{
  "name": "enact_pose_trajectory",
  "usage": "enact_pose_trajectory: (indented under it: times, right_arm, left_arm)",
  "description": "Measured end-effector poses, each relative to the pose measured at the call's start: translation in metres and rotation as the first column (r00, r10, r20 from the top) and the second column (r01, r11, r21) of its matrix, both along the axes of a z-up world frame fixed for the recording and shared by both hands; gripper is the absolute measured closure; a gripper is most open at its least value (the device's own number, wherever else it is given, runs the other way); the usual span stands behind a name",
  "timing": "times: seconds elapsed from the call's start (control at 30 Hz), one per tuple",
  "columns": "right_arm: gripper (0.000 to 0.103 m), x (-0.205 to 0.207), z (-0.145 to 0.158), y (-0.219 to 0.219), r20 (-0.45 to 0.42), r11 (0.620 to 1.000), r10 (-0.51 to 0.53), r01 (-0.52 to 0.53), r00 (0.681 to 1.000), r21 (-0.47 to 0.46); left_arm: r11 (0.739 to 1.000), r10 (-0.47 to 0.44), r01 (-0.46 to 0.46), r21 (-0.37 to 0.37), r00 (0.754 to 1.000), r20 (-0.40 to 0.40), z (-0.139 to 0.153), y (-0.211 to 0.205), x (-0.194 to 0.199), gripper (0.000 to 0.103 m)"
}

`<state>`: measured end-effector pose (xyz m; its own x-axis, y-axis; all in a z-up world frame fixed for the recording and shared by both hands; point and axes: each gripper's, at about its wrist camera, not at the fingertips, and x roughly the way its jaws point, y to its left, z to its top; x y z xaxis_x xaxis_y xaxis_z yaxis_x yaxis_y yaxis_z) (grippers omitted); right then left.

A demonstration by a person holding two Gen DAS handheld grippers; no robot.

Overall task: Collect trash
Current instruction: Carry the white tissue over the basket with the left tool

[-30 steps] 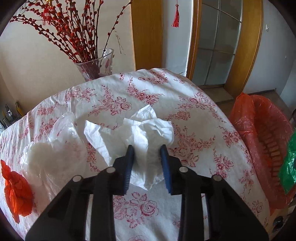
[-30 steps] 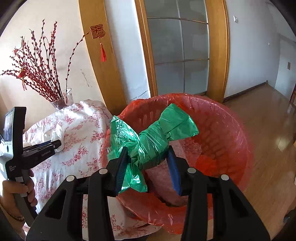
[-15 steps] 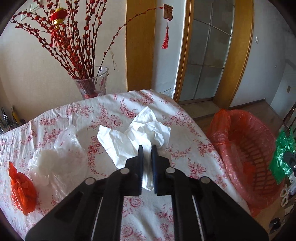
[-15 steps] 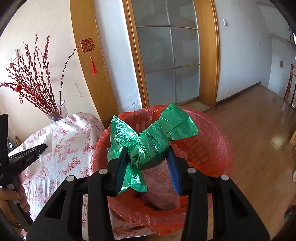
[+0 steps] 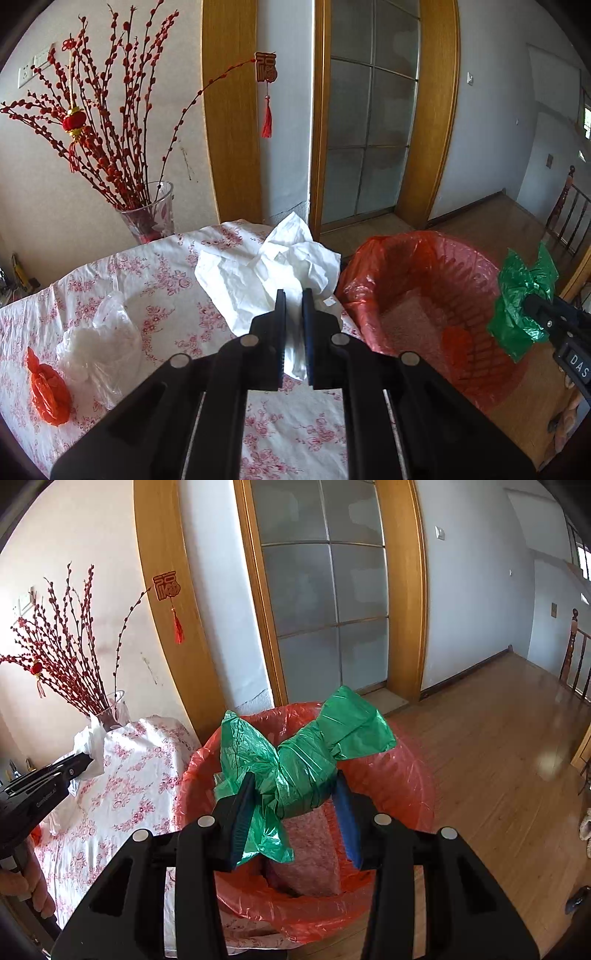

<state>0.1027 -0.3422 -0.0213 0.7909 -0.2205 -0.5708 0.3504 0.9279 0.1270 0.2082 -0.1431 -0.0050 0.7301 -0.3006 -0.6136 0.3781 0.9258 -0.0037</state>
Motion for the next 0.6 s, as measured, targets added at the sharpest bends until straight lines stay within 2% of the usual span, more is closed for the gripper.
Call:
enact_pose_trajectory:
  times: [0.6]
  right_arm:
    - [0.060,-0.008,0.007,-0.032,0.018,0.999,-0.055,0.055,0.998,-0.002]
  left_arm:
    - [0.982,-0.173,0.171,-0.082,0.985,-0.019,0.006,-0.056,-0.025,0.093]
